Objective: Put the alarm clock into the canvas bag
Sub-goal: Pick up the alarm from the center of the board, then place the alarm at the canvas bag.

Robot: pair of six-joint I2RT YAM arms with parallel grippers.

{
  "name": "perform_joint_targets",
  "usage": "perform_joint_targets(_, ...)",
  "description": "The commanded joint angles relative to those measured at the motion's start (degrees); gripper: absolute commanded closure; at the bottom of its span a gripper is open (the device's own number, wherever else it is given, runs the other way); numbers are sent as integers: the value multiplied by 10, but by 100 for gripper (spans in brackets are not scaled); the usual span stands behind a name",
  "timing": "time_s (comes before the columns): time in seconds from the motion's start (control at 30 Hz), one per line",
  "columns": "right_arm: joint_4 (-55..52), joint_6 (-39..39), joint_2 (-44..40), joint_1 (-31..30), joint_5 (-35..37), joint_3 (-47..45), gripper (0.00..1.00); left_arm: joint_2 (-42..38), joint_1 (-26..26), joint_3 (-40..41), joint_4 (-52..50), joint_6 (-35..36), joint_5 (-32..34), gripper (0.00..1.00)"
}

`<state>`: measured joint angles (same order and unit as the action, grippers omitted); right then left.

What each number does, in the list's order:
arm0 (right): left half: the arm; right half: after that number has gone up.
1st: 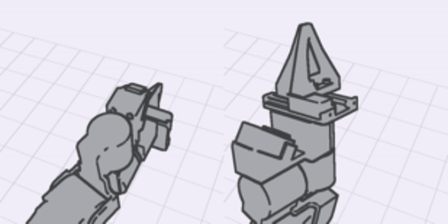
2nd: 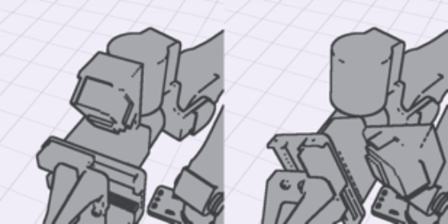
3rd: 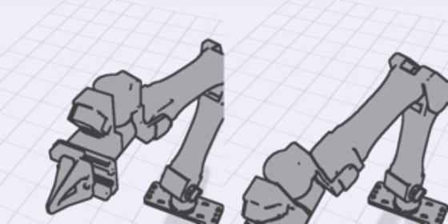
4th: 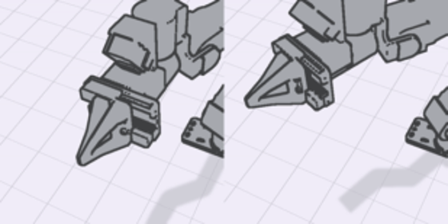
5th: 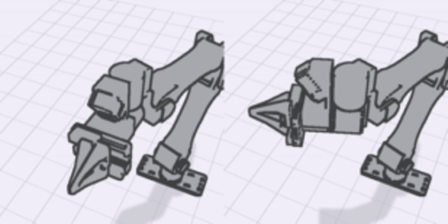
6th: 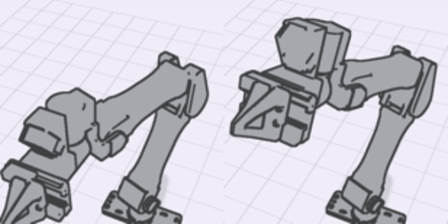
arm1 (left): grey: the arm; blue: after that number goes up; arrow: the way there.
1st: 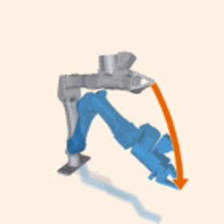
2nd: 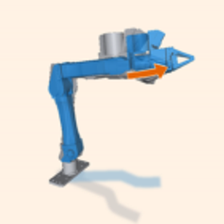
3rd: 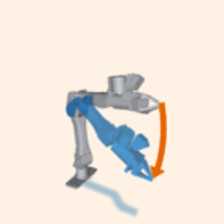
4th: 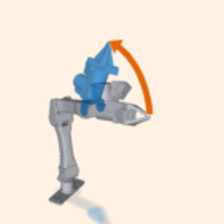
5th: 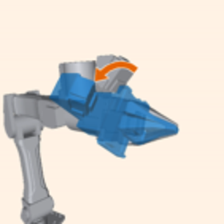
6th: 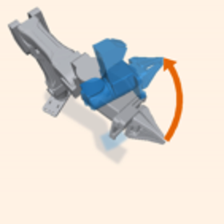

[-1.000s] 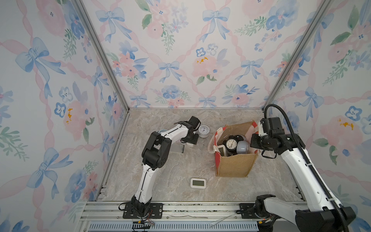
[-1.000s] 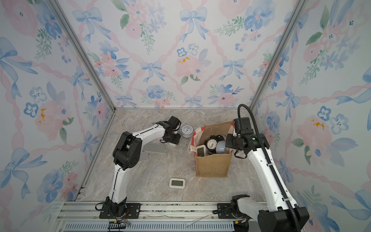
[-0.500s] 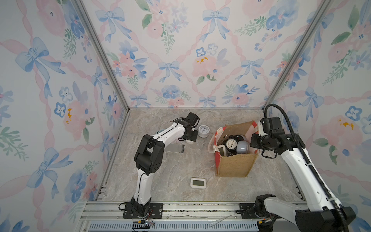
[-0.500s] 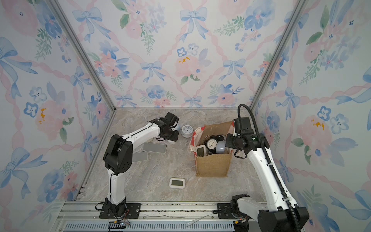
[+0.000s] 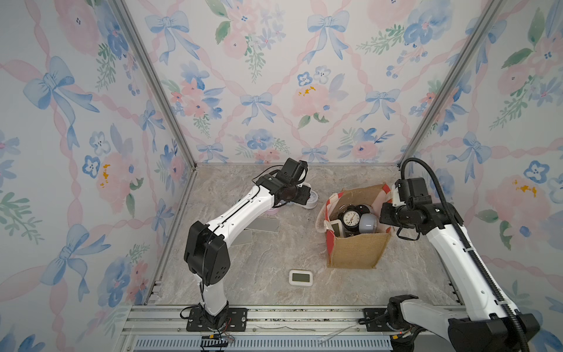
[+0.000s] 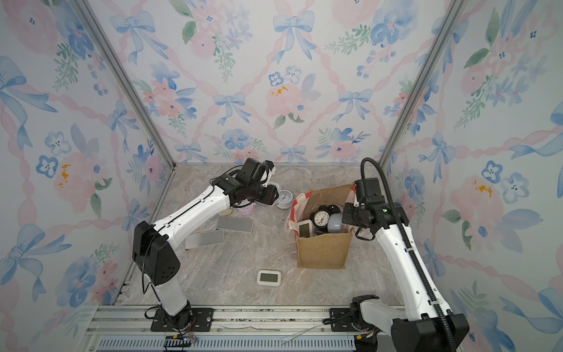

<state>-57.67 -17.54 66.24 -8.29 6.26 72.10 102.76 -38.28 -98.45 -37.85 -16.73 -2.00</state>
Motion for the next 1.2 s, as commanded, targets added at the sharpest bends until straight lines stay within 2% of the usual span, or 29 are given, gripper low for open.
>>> perform_joint_targets(0.0, 15, 3, -18, 5, 2, 1, 99, -20, -22, -36, -13, -5, -14, 55)
perform_joint_targets(0.33, 13, 2, -18, 4, 1, 2, 99, -5, -94, -113, -13, -15, -35, 56)
perform_joint_targets(0.6, 15, -2, -10, -1, -1, 6, 99, 79, -150, -189, -13, -37, -34, 57)
perform_joint_targets(0.83, 13, 3, -13, -1, 5, 11, 99, 131, -157, -193, -12, -68, 10, 57)
perform_joint_targets(1.03, 16, 1, -9, -1, 0, 9, 100, 181, -158, -204, -12, -87, 12, 56)
perform_joint_targets(1.17, 17, 0, -10, -1, 1, 5, 100, 204, -159, -203, -12, -104, 55, 55)
